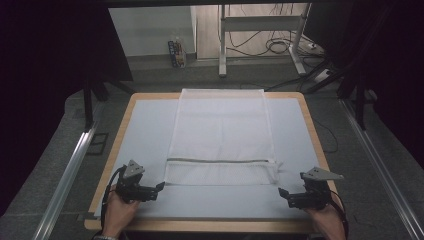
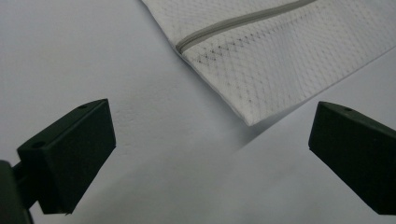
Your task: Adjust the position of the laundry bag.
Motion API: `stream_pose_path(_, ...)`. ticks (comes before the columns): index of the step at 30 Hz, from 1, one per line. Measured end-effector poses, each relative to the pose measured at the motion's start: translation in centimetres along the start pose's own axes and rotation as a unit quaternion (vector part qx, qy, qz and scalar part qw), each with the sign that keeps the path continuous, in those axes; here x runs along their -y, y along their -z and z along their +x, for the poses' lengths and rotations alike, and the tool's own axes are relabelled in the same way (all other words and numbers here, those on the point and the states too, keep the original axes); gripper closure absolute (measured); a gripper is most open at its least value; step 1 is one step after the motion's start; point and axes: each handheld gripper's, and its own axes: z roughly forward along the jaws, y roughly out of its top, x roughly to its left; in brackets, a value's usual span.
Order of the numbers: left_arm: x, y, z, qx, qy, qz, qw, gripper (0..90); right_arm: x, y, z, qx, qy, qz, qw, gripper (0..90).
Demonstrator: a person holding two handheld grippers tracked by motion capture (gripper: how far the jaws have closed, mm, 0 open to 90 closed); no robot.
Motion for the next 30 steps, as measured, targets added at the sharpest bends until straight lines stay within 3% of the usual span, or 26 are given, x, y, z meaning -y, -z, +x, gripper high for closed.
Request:
stream_pose_path(8, 0.2, 0.0, 0.2, -0.007, -0.009, -0.032, 0.9994, 2.7, -0.1, -0.2, -0.1, -0.002, 0.007, 0.010, 0.9999, 0.0)
stream_pose_path(14, 0.3, -0.2, 0.2, -0.011, -0.021, -0.032, 0.9992, 4.2, -0.2, -0.1, -0.2, -0.009, 0.008, 0.003, 0.9999, 0.0)
stream_pose_path(17, 0.3, -0.3, 0.3, -0.008, -0.017, -0.036, 0.9992, 4.0, -0.2, -0.2, -0.2, -0.008, 0.004, 0.007, 0.9999, 0.0)
stream_pose_path(30, -0.1, -1.1, -0.5, 0.005, -0.024, -0.012, 0.9996, 4.1, -0.4, -0.5, -0.2, -0.009, 0.014, 0.013, 0.9998, 0.0)
